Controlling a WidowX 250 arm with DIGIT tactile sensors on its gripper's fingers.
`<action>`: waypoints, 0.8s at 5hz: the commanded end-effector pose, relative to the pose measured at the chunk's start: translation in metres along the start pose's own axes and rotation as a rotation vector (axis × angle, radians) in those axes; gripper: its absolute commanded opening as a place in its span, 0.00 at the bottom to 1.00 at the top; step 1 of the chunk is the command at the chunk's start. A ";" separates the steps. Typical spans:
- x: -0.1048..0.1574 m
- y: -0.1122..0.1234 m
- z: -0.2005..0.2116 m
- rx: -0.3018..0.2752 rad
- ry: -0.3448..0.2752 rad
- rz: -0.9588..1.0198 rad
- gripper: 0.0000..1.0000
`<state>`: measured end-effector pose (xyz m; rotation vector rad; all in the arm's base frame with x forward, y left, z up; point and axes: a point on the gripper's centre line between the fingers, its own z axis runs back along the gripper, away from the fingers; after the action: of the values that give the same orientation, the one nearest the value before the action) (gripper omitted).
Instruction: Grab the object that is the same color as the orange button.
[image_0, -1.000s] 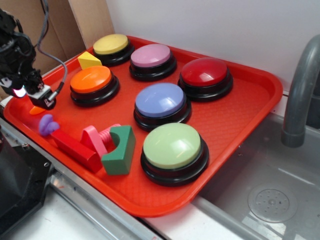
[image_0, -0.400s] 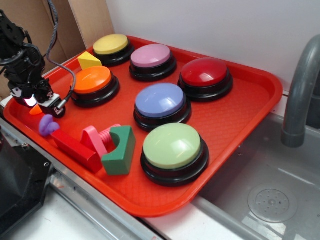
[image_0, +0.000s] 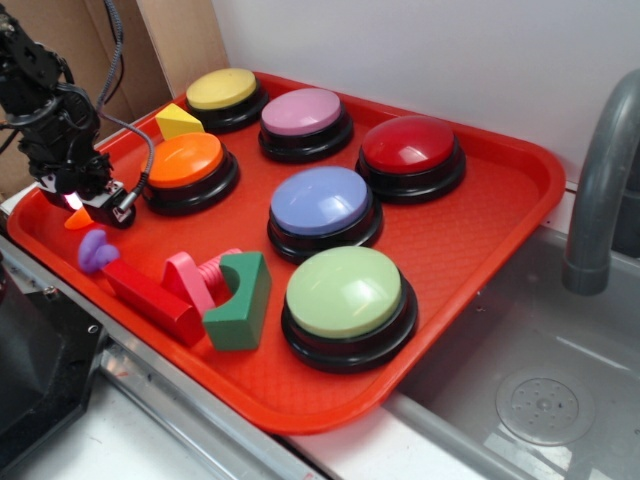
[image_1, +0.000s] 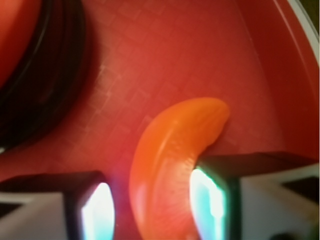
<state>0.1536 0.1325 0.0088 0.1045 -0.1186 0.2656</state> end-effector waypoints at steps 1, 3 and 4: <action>-0.003 0.002 -0.003 0.016 0.056 -0.022 0.00; 0.013 -0.013 0.044 -0.018 0.021 -0.012 0.00; 0.018 -0.023 0.069 -0.029 0.021 -0.003 0.00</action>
<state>0.1636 0.1011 0.0648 0.0455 -0.0544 0.2682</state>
